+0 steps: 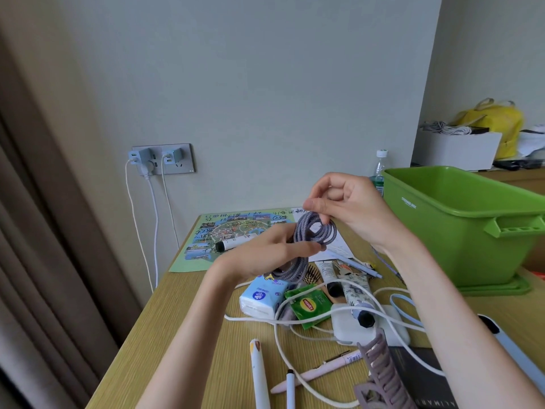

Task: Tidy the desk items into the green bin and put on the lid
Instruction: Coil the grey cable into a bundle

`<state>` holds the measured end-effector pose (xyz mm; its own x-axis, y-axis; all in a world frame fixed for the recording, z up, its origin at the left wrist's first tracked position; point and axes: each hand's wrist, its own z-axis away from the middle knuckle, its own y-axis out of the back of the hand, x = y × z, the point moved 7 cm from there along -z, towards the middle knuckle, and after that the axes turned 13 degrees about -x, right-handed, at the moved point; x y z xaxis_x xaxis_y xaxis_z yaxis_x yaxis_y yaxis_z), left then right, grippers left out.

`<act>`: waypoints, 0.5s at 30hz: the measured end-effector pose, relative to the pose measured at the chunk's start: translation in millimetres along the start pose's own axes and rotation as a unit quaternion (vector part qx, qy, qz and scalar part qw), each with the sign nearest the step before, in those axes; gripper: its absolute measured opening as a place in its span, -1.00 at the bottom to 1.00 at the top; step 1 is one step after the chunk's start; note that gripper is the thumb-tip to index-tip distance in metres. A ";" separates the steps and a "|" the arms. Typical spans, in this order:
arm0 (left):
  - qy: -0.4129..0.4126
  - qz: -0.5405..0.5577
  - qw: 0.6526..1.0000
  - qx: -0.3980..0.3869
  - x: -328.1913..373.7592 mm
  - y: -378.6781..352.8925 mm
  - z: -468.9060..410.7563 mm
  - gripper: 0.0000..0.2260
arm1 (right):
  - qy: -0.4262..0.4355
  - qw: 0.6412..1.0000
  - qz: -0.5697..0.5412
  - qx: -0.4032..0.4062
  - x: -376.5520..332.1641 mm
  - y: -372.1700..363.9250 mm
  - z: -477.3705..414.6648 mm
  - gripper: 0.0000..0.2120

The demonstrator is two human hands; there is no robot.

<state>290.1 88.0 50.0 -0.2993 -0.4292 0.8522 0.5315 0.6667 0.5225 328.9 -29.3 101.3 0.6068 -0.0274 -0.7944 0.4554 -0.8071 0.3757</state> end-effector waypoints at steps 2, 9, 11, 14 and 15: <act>-0.004 0.021 1.000 0.010 0.4 4.2 3.2 -0.76 | -0.006 1.000 -0.001 0.002 2.2 1.9 1.2 -0.73; 0.012 0.016 1.000 0.021 -0.8 9.0 4.6 -0.83 | -0.092 0.991 0.015 -0.091 14.1 -6.2 9.5 -0.71; 0.005 0.004 1.000 0.024 1.7 8.5 3.9 -0.83 | -0.093 0.992 0.013 -0.085 13.2 -6.3 9.2 -0.75; -0.002 -0.038 0.997 0.063 1.7 14.9 2.2 -0.71 | -0.066 0.996 0.047 -0.035 9.6 0.2 6.8 -0.84; 0.003 -0.071 0.994 0.083 1.1 17.9 1.9 -0.67 | -0.060 0.996 0.062 -0.018 9.2 2.9 6.0 -0.86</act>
<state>297.9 100.6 60.3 -0.3570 -0.5297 0.7694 0.3467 0.6897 0.6357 331.8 -35.5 92.3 0.5786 -0.1985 -0.7911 0.4050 -0.7720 0.4899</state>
